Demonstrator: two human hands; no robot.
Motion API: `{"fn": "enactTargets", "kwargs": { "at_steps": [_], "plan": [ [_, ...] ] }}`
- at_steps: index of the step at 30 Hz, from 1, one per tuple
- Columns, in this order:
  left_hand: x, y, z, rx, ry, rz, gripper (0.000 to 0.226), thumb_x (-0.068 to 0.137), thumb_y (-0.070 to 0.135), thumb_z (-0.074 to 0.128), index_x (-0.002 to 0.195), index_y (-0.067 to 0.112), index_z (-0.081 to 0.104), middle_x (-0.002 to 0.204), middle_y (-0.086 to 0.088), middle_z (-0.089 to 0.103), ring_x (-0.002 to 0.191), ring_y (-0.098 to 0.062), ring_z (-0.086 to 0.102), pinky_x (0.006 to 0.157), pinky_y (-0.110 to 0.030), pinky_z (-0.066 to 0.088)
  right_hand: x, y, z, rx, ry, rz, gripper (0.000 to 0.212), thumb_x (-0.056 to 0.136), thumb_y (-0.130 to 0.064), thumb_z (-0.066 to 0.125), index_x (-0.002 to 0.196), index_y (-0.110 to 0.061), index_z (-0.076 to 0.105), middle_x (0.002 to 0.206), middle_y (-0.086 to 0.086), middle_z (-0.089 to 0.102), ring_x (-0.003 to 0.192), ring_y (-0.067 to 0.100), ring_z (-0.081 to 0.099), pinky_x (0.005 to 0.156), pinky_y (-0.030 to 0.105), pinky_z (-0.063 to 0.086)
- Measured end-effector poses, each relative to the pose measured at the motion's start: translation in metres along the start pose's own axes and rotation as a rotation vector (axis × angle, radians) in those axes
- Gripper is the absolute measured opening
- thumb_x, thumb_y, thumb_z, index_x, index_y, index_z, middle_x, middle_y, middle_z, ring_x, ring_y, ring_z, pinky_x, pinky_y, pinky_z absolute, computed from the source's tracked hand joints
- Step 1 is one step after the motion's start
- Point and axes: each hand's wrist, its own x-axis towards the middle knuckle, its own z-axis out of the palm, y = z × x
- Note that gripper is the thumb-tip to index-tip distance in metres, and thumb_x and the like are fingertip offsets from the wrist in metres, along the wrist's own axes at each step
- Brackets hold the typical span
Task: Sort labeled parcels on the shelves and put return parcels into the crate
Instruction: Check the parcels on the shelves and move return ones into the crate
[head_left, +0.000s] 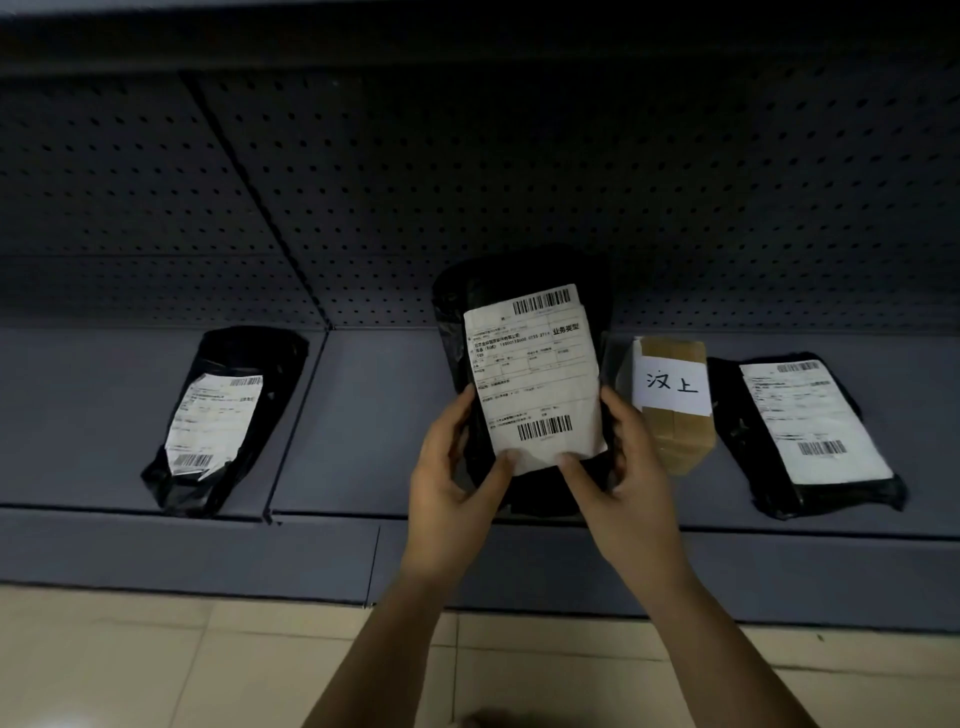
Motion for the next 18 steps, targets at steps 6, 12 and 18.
{"fn": "enactTargets", "kwargs": {
  "at_steps": [6,12,18],
  "plan": [
    [0.000,0.001,-0.007,0.014,0.024,0.013,0.064,0.087,0.003,0.068,0.143,0.021,0.042,0.140,0.013,0.051,0.133,-0.005,0.045,0.109,-0.033,0.042,0.000,-0.004,0.008,-0.024,-0.016,0.000,0.074,0.084,-0.004,0.071,0.138,-0.042,0.037,0.139,-0.015,0.047,0.132,0.003,0.043,0.109,0.040,0.043],
    [0.007,-0.017,-0.027,0.118,0.027,-0.073,0.064,0.090,0.021,0.067,0.145,0.034,0.037,0.140,0.019,0.048,0.132,-0.002,0.041,0.109,-0.035,0.041,0.012,0.001,0.033,-0.079,-0.086,0.089,0.068,0.085,-0.012,0.073,0.142,-0.030,0.041,0.138,-0.013,0.049,0.128,0.005,0.047,0.105,0.033,0.045],
    [0.020,-0.053,-0.048,0.220,0.007,-0.201,0.066,0.085,0.038,0.062,0.145,0.040,0.034,0.138,0.016,0.049,0.133,-0.008,0.042,0.108,-0.044,0.042,0.019,0.021,0.067,-0.152,-0.193,0.218,0.070,0.089,-0.020,0.068,0.149,-0.030,0.032,0.143,-0.009,0.047,0.129,0.010,0.048,0.103,0.028,0.045]
  ]
}}
